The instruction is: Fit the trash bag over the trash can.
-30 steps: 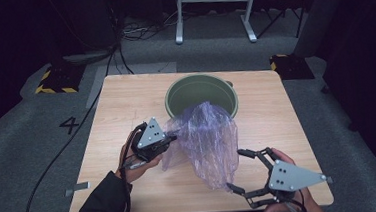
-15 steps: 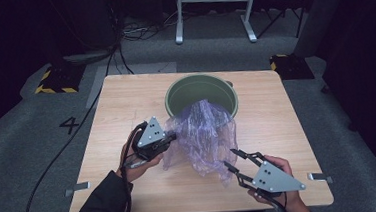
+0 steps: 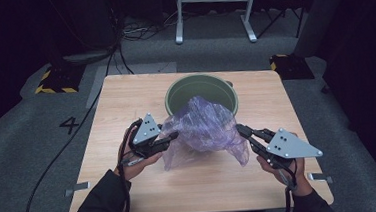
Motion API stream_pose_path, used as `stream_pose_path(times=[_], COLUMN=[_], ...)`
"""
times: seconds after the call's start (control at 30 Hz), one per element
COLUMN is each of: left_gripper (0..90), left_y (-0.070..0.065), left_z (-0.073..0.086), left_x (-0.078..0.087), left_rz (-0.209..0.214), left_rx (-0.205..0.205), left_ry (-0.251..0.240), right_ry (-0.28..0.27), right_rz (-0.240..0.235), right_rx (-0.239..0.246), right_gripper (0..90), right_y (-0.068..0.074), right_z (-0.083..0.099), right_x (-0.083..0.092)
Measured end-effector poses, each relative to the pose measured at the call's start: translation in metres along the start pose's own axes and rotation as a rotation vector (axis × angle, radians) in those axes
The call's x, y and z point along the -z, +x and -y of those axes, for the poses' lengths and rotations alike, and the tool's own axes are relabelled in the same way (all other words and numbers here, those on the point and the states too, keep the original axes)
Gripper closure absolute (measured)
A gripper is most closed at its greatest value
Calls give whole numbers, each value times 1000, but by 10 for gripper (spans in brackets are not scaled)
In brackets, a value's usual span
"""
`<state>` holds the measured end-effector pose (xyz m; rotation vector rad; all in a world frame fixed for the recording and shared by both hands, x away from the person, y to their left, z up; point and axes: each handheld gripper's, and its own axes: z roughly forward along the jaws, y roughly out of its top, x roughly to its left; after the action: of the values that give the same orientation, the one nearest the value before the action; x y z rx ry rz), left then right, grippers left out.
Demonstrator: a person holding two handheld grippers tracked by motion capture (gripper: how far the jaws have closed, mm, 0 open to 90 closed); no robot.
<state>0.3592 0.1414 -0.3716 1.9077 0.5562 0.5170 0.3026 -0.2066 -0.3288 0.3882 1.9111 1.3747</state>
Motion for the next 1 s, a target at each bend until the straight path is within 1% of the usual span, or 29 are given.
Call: stream_pose_path(times=[0.03,0.1,0.17,0.2,0.23,0.3,0.33,0.37,0.4,0.43,0.57,0.6,0.63,0.7,0.73,0.87,0.9,0.97,1.0], left_gripper=[533,463,409,384,411,502,569,601,636,700,847,866,884,889,890,890,891,891,891], left_y=[1,3,3,4,5,4,4,3,3,4,7,8,9,12,13,19,20,24,25], left_z=[0,1,1,1,1,1,1,1,1,1,1,1,1,-1,-2,-8,-9,-11,-13], left_x=[1,3,6,7,9,10,10,10,9,9,9,10,10,9,9,9,9,7,5], left_rz=[-5,-12,-18,-12,4,8,14,17,17,19,16,18,11,12,14,11,5,12,10], left_rx=[9,28,38,38,34,7,-8,-21,-29,-34,-47,-52,-58,-50,-47,-41,-43,-40,-35], left_ry=[-5,-23,-35,-43,-45,-31,-23,-14,-11,-11,-5,1,5,8,8,-4,-1,-1,-2], right_ry=[5,9,25,30,36,41,44,48,51,57,75,78,81,81,83,101,101,102,102], right_rz=[9,-4,9,6,6,5,8,9,5,10,28,33,40,49,47,64,63,69,68], right_rx=[-2,-24,-10,-14,-18,-34,-36,-42,-52,-54,-83,-94,-101,-125,-136,-133,-141,-151,-158], right_gripper=[900,900,900,900,900,900,900,900,900,900,900,900,900,900,900,900,900,900,900], right_y=[-2,-7,-11,-13,-16,-23,-27,-30,-33,-36,-47,-50,-54,-61,-64,-73,-75,-79,-80], right_z=[-1,-3,-3,-4,-4,-5,-6,-6,-5,-4,1,3,4,6,6,8,8,8,8], right_x=[-3,-10,-17,-20,-24,-31,-34,-37,-40,-43,-52,-54,-56,-61,-64,-74,-76,-79,-81])
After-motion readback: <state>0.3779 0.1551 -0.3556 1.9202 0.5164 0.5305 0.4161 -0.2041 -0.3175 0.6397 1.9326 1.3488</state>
